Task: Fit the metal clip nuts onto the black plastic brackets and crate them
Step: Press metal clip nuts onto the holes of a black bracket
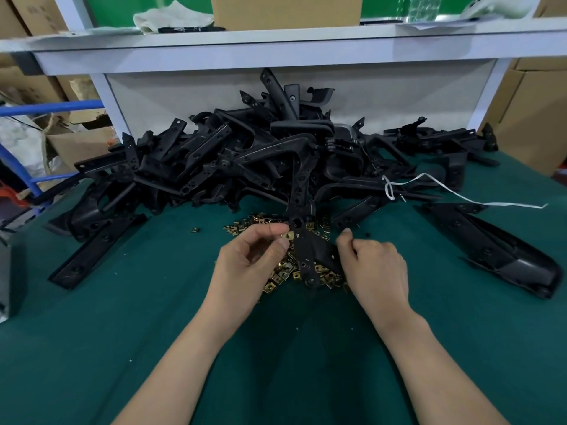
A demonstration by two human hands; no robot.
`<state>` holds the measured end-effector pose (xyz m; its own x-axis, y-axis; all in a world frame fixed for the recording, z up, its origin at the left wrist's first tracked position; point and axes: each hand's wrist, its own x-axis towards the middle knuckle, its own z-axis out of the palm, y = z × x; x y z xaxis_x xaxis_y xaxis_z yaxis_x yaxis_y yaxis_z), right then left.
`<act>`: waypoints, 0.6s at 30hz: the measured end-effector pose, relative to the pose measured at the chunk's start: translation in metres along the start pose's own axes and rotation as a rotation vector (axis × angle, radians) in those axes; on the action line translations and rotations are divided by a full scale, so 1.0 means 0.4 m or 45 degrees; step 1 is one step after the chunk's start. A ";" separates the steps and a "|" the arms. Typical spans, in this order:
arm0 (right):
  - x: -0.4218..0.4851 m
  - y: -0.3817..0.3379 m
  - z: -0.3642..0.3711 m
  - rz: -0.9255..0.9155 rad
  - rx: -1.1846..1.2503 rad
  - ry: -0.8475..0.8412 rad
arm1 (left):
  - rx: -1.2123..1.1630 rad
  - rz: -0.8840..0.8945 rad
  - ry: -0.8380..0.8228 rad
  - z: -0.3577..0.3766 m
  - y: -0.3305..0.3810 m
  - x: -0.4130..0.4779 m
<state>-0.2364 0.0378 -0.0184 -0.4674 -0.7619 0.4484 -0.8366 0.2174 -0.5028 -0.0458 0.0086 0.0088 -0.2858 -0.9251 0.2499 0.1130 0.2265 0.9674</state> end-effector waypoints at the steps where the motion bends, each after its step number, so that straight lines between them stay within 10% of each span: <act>1: 0.000 0.000 0.000 0.002 -0.010 -0.002 | -0.001 0.000 0.004 0.001 -0.001 0.001; 18: -0.010 -0.028 -0.003 -0.112 -0.100 0.133 | -0.398 -0.307 -0.041 -0.020 -0.014 0.009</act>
<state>-0.2257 0.0391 -0.0137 -0.4150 -0.7132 0.5648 -0.8935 0.2027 -0.4006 -0.0398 0.0015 0.0042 -0.3687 -0.9293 0.0226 0.3218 -0.1048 0.9410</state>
